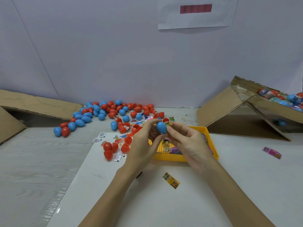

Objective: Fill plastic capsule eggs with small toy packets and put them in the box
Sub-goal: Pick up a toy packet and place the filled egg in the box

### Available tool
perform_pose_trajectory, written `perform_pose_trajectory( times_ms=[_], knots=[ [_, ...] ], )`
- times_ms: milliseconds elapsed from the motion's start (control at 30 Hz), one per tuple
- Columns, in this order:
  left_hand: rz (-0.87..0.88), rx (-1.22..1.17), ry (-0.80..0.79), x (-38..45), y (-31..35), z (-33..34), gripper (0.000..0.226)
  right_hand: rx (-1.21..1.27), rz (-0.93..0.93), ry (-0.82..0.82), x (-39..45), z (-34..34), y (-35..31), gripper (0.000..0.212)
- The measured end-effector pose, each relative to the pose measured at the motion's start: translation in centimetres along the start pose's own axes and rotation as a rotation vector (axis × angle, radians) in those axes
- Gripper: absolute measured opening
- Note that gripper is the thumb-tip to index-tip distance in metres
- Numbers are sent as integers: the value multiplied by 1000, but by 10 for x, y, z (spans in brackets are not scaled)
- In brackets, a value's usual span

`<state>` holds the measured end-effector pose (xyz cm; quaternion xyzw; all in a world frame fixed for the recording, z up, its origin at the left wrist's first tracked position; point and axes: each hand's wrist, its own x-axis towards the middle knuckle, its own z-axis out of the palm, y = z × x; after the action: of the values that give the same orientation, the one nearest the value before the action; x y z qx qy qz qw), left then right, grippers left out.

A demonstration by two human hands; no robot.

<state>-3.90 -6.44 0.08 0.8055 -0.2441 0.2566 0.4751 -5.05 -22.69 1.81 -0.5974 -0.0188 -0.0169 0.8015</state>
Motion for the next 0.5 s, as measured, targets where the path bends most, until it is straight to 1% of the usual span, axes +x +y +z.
perform_pose_trajectory(
  times_ms=[167, 267, 333, 500],
  knots=[
    [112, 88, 13, -2, -1, 0, 48, 157, 86, 7, -2, 3, -4, 36],
    [116, 97, 12, -2, -2, -1, 48, 207, 131, 6, -3, 5, -6, 40],
    [122, 105, 30, -1, -2, -2, 45, 271, 175, -27, -4, 5, -7, 42],
    [94, 22, -25, -2, 0, 1, 47, 421, 295, -124, -5, 9, -6, 37]
  ],
)
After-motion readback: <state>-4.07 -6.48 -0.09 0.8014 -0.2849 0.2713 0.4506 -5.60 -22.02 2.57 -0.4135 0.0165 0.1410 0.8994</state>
